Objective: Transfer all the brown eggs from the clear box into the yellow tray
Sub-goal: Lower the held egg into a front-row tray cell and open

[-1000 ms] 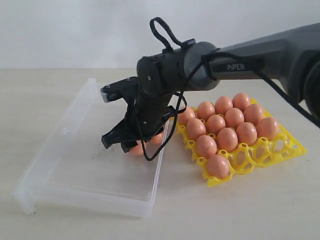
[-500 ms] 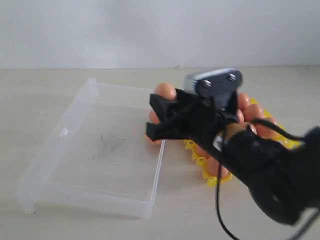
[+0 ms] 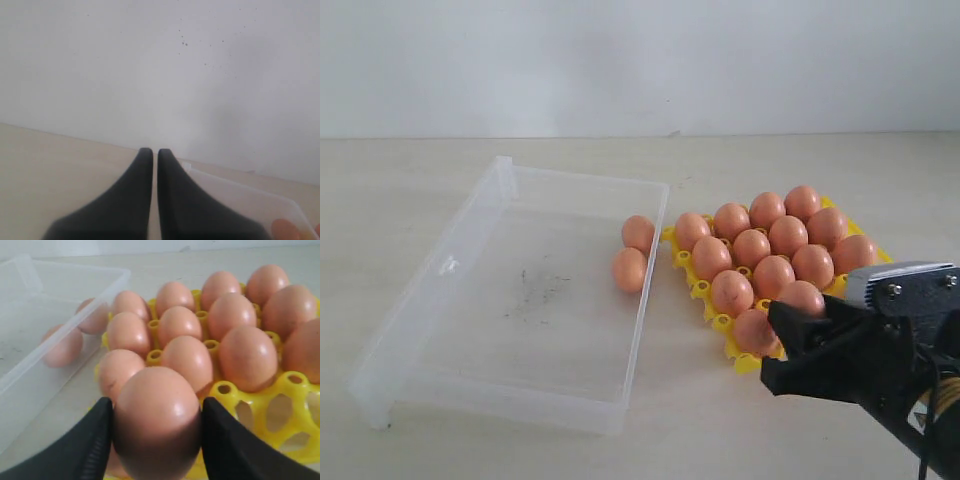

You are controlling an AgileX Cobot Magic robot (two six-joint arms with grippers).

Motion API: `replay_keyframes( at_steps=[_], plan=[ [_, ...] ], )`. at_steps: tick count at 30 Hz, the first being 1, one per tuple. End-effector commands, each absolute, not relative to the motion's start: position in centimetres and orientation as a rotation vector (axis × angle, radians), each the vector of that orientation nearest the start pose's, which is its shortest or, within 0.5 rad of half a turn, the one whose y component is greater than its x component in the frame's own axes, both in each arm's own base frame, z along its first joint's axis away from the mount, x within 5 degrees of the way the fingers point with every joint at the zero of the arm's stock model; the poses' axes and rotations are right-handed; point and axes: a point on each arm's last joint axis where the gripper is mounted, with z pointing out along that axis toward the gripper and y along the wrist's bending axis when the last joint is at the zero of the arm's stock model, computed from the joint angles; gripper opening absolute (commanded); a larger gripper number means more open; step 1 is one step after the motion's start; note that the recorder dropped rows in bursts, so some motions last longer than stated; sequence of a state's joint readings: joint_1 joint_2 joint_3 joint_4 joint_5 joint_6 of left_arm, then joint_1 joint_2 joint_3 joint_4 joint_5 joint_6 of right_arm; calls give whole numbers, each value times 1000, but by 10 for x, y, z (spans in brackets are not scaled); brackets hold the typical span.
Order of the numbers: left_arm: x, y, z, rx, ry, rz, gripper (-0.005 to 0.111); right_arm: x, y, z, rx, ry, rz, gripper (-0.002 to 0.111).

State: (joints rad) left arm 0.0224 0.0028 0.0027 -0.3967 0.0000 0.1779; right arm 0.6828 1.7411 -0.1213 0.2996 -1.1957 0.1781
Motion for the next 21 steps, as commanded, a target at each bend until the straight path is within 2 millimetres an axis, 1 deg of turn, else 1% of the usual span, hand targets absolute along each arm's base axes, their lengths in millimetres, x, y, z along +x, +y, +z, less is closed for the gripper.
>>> replay_keyframes(
  at_steps=[1,3,5,9,13,15,21],
  plan=[
    [56,1,213,-170,1476,-162,4,178,95,118,-95,1897,404,0],
    [56,1,213,-170,1476,-162,4,184,92,120,-56,1888,416,0],
    [56,1,213,-170,1476,-162,4,189,92,119,-62,1907,418,0],
    [56,1,213,-170,1476,-162,4,199,103,117,-135,1966,459,0],
    [56,1,213,-170,1476,-162,4,208,108,112,-175,2062,403,0],
    [56,1,213,-170,1476,-162,4,207,108,111,-211,2060,379,0],
    [56,1,213,-170,1476,-162,4,208,106,111,-197,2066,353,0]
  ],
)
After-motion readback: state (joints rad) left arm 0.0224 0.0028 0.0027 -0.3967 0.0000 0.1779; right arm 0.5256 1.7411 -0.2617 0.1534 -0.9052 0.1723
